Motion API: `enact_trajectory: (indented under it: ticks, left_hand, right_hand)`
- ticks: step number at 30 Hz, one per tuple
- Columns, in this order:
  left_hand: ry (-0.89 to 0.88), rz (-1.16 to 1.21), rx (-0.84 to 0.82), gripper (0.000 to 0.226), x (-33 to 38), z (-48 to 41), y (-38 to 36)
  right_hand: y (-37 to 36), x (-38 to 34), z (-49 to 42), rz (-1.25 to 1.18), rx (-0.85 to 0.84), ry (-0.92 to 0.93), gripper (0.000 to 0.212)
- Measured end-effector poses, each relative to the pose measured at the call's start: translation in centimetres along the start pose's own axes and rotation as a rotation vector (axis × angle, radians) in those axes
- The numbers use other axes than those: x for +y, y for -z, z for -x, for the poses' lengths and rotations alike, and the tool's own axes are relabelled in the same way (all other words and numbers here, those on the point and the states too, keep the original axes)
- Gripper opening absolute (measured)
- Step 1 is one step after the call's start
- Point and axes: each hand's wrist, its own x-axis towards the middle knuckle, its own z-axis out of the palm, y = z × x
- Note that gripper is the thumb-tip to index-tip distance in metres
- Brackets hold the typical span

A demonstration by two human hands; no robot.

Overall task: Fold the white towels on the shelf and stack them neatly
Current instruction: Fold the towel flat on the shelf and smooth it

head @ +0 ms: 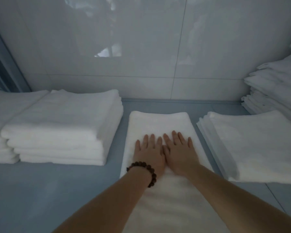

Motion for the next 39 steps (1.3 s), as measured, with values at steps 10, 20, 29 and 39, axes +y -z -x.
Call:
enact_trajectory:
  ticks: [10, 20, 29, 39]
  left_hand:
    - [0.078, -0.045, -0.150, 0.060, 1.1, 12.8, 2.4]
    - [-0.080, -0.013, -0.052, 0.053, 1.7, 18.0, 0.6]
    - [-0.115, -0.051, -0.028, 0.054, -0.2, 12.3, 0.8]
    - [-0.167, -0.152, -0.179, 0.057, -3.7, 16.0, 3.1]
  right_hand:
    - [1.5, -0.8, 15.9, -0.006, -0.118, -0.025, 0.060]
    - [-0.1, -1.8, 20.1, 0.010, -0.031, -0.047, 0.055]
    - [-0.2, -1.2, 14.1, 0.033, -0.029, -0.033, 0.058]
    - [1.5, 1.8, 17.8, 0.039, -0.145, -0.006, 0.063]
